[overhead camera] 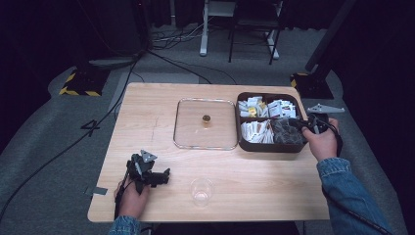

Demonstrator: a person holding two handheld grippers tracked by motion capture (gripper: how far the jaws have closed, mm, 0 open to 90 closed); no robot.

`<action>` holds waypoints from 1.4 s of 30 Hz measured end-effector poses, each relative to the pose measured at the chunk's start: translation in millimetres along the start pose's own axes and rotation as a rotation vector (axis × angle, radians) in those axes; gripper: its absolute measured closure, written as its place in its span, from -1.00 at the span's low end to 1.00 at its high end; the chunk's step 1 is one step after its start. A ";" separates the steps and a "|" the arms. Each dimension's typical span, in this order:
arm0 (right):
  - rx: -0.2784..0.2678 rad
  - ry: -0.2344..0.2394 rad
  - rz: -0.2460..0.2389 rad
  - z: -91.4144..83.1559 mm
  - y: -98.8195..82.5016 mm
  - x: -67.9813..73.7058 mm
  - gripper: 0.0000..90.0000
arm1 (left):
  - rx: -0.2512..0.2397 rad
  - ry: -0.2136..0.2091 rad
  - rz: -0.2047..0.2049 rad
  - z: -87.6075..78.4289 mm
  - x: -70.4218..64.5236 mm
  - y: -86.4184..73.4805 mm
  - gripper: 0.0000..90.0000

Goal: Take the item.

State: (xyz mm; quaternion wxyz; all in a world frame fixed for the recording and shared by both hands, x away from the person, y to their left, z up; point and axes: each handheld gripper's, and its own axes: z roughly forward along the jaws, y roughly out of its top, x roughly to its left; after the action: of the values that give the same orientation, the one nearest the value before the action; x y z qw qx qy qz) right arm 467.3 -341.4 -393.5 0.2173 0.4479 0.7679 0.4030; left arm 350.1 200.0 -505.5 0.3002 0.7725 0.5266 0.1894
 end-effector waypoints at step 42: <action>-0.129 0.459 -0.220 -60.7 19.6 146.8 1.00 | 0.003 -0.008 0.008 -1.7 -0.4 -1.7 -1.00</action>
State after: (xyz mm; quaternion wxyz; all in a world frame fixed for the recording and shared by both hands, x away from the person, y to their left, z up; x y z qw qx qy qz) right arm 361.2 -235.0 -338.4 0.1080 0.2437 0.8139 0.5162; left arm 347.8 200.5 -505.4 0.3003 0.7758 0.5227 0.1867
